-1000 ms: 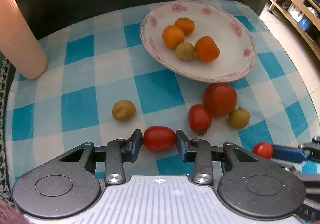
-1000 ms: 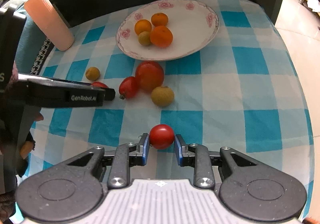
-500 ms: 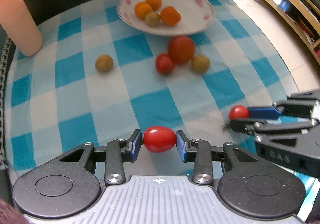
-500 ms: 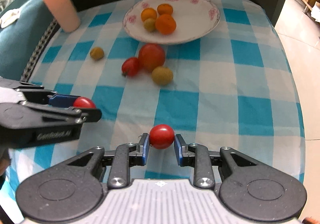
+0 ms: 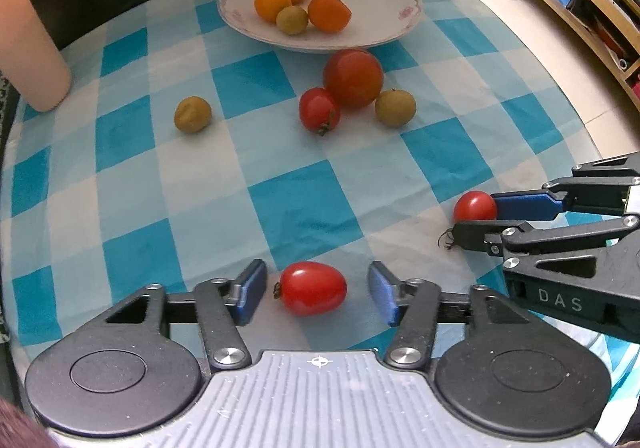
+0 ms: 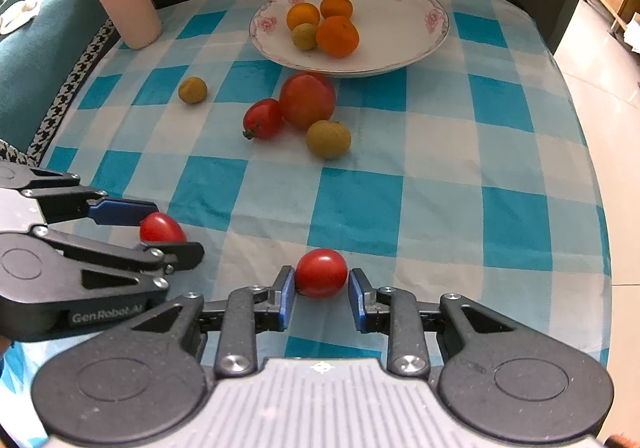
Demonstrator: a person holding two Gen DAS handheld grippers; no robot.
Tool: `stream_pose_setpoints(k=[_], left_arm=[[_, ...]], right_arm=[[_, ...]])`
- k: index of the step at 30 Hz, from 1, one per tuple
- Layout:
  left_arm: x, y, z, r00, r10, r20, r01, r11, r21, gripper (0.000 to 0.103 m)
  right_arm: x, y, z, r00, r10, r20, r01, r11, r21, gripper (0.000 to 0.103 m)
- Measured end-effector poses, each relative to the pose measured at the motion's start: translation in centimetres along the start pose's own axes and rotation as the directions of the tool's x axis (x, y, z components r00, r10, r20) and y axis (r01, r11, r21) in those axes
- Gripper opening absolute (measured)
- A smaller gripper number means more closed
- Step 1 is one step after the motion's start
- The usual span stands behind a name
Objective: Organize fruits
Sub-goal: 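Lift both held cherry tomatoes and carry them toward the white plate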
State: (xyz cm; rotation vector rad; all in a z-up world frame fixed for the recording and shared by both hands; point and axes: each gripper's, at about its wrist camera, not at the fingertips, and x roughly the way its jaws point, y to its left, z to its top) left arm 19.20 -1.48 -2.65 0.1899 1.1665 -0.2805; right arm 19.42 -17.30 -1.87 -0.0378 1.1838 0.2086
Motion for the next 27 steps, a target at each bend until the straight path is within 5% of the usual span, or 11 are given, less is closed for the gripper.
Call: stream_pose_setpoints(k=[19,27], left_arm=[[-0.8,0.4,-1.6,1.000,-0.009,0.000,0.009,1.000,-0.015,0.067],[-1.2,-0.5,-3.4,1.000,-0.018,-0.002,0.018,1.000,-0.024,0.058]], right_arm=[[0.3,-0.2,0.3,1.000,0.007,-0.010,-0.007,1.000,-0.011,0.047],[0.2,0.2,0.1,1.000,-0.010,-0.007,0.009,0.999,-0.038,0.044]])
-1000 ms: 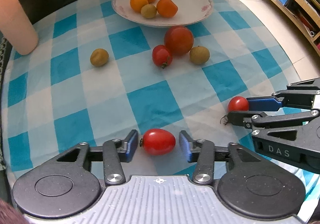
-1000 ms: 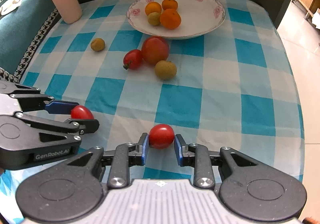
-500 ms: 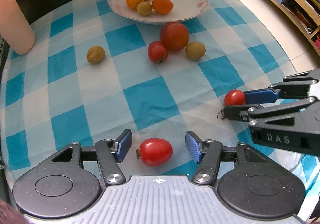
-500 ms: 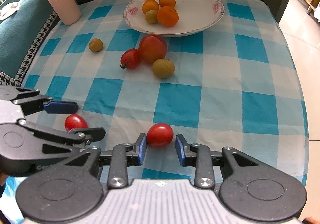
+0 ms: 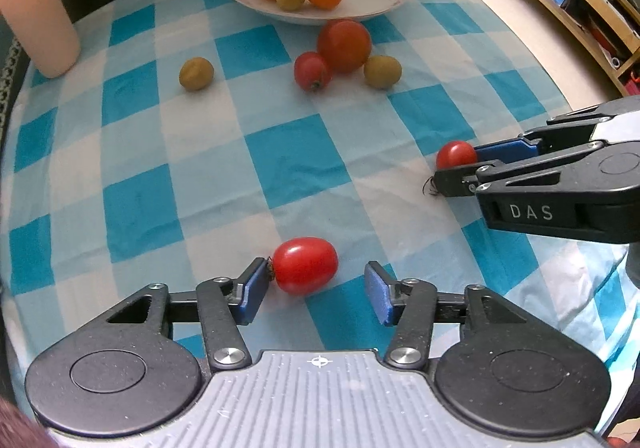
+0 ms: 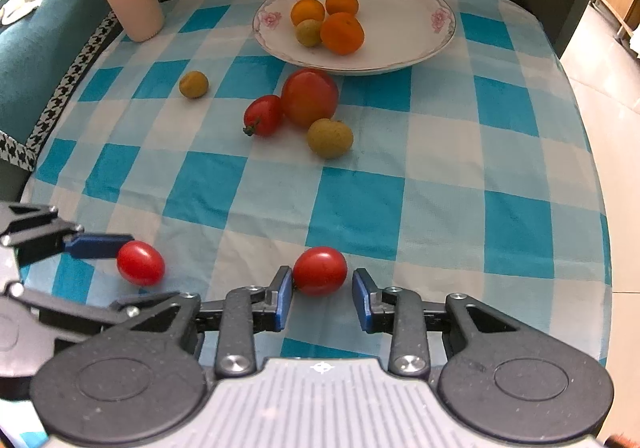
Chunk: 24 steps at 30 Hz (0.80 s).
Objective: Organize fruits
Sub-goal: 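Lift both held cherry tomatoes and carry them toward the white plate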
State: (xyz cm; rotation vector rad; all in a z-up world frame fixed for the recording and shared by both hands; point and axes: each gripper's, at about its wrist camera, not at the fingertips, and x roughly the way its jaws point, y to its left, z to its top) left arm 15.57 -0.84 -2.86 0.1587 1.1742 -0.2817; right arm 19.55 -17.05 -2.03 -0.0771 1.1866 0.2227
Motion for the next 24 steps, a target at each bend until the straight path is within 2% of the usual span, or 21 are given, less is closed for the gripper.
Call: stream_pose_setpoints(k=[8,24], left_arm=[[-0.3,0.2,0.2,1.000,0.023,0.019,-0.023,1.000,-0.020,0.045],[-0.8,0.6,2.2,0.998,-0.021,0.056,0.024,0.998,-0.051,0.045]], right_arm=[[-0.4,-0.2,0.0,1.000,0.002,0.014,-0.002,1.000,0.015,0.043],[-1.4,-0.6,0.7,0.998,0.028,0.064,-0.030,0.999,0.021,0.038]])
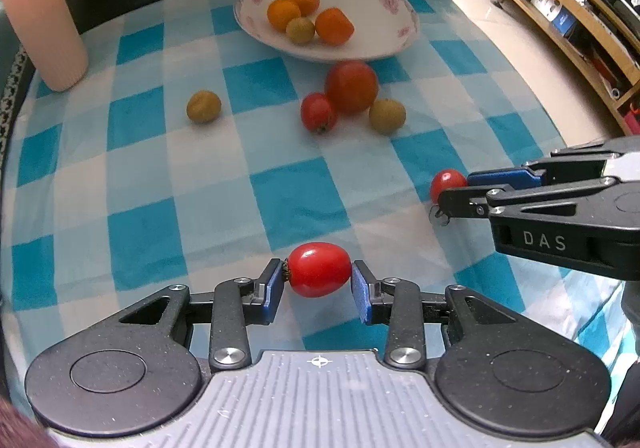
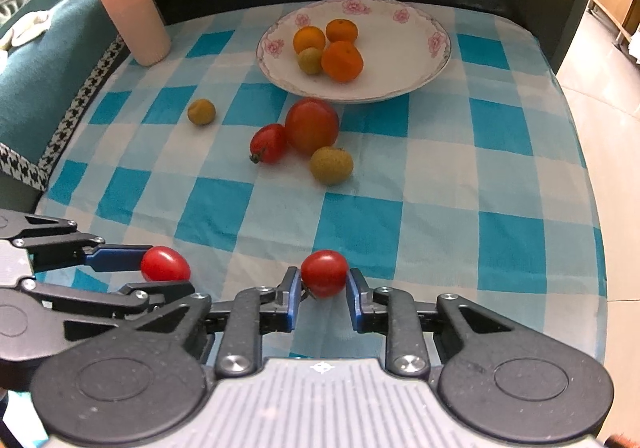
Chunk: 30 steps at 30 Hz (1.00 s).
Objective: Organize fruits
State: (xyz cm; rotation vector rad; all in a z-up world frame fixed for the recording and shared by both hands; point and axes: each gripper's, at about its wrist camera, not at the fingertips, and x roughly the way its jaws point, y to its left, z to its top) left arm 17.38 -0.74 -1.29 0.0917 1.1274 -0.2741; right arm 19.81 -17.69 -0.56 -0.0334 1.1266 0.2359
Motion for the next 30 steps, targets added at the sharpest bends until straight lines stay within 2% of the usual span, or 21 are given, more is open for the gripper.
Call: stream_pose_setpoints(k=[20,27,30], left_arm=[[-0.6,0.0,7.0,0.995,-0.009,0.099,0.012,1.000,-0.028,0.045],[-0.1,-0.1,10.0,0.992,-0.005,0.125,0.010,0.999,-0.037,0.045],[0.2,-0.2,10.1,0.993,-0.017,0.118,0.022,0.999,-0.037,0.043]], right_arm=[[-1.2,-1.2,4.3,0.996,-0.003,0.088,-0.001,0.999,0.044,0.038],[-1.8,-1.3,6.9,0.991,-0.005,0.134,-0.003,0.998,0.056,0.032],[-1.6,-2.1,7.6,0.990,-0.009,0.138,-0.003,0.996,0.090,0.031]])
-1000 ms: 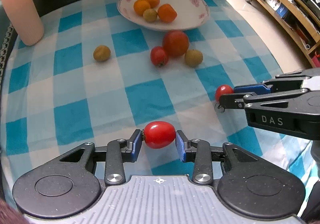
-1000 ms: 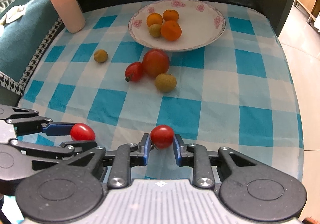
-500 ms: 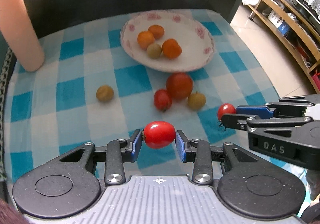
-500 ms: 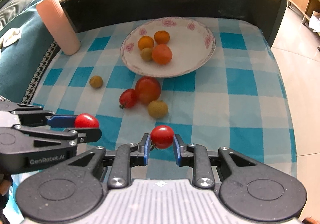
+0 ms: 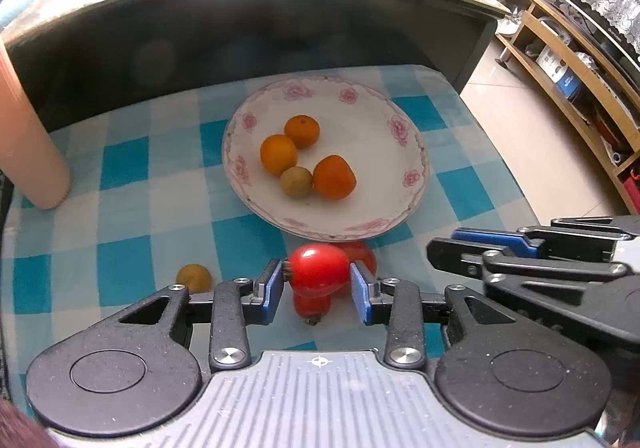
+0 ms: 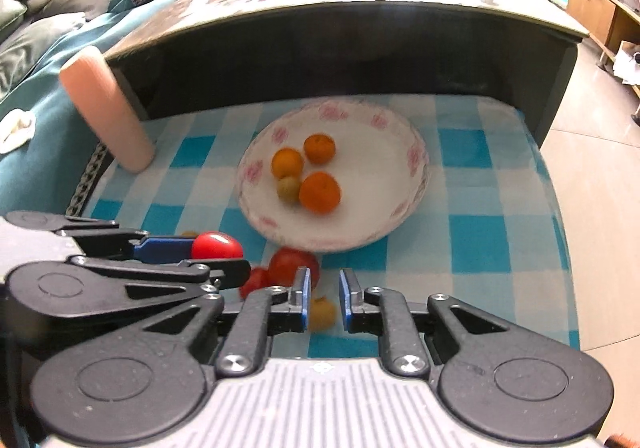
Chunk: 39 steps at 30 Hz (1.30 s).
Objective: Organize fruits
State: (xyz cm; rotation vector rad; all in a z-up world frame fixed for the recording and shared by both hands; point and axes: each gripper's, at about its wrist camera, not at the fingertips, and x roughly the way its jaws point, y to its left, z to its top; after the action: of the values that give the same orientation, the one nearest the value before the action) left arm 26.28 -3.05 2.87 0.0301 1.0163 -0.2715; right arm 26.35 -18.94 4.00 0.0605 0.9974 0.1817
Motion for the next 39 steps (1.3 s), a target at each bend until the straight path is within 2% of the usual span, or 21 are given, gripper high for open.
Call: stream_pose_setpoints(k=[3,5,6,7,9,11,15,17,20,24,26,32,39], left_arm=[[0.2,-0.1,-0.5,1.000,-0.006,-0.014,0.006,1.000,0.027,0.043],[0.4,0.0,-1.0,1.000,-0.011,-0.028,0.012,0.999,0.032,0.044],[0.6,0.1,-1.3,0.999,-0.014,-0.037,0.016,0.999,0.033,0.044],[0.7,0.1,-1.5,0.999,-0.020,-0.047,0.022,0.999,0.033,0.044],[0.8,-0.2,-2.0,0.998,-0.025,-0.059,0.028,0.998,0.049,0.044],[0.8,-0.4,-2.2,0.998,-0.020,-0.060,0.023,0.998,0.058,0.044],[0.3,-0.6,-2.4,0.999,-0.024,-0.047,0.026,0.999,0.048,0.045],[0.1,-0.4,-2.6,0.999,-0.022,-0.044,0.024,0.999,0.045,0.046],[0.0,0.2,-2.6,0.999,-0.022,-0.045,0.024,0.999,0.037,0.046],[-0.3,1.5,-2.3,0.999,-0.019,-0.039,0.020,1.000,0.003,0.046],[-0.6,1.8,-2.3,0.999,-0.020,-0.032,0.020,1.000,-0.006,0.047],[-0.7,3.4,-2.5,0.999,-0.004,-0.040,0.003,1.000,-0.026,0.050],[0.1,5.4,-3.3,0.996,0.035,-0.079,-0.039,0.998,-0.052,0.051]], right_arm=[[-0.6,-1.3,-0.8,0.999,0.005,-0.038,-0.005,1.000,-0.006,0.031],[-1.7,-3.1,-2.3,0.998,-0.055,-0.042,0.056,0.998,0.028,0.033],[-2.2,-4.3,-3.1,0.996,-0.073,-0.049,0.075,0.995,0.059,0.036],[-2.6,-5.6,-3.8,0.994,-0.093,-0.051,0.097,0.992,0.083,0.046],[-2.9,-8.2,-6.2,0.988,-0.138,-0.068,0.146,0.982,0.119,0.059],[-2.5,-10.0,-8.0,0.980,-0.153,-0.124,0.173,0.970,0.171,0.059],[-2.2,-11.1,-8.0,0.990,-0.106,-0.088,0.124,0.962,0.242,0.058],[-1.4,-10.7,-7.2,0.986,-0.125,-0.106,0.146,0.965,0.218,0.058],[-0.4,-9.5,-7.7,0.978,-0.135,-0.160,0.163,0.971,0.176,0.051],[-0.2,-8.6,-8.3,0.974,-0.176,-0.145,0.195,0.973,0.127,0.046],[-0.2,-8.7,-8.0,0.977,-0.164,-0.137,0.182,0.974,0.132,0.041],[0.1,-6.3,-7.9,0.978,-0.152,-0.144,0.157,0.987,0.024,0.040],[-1.4,-5.1,-7.3,0.992,-0.083,-0.093,0.087,0.996,0.036,0.040]])
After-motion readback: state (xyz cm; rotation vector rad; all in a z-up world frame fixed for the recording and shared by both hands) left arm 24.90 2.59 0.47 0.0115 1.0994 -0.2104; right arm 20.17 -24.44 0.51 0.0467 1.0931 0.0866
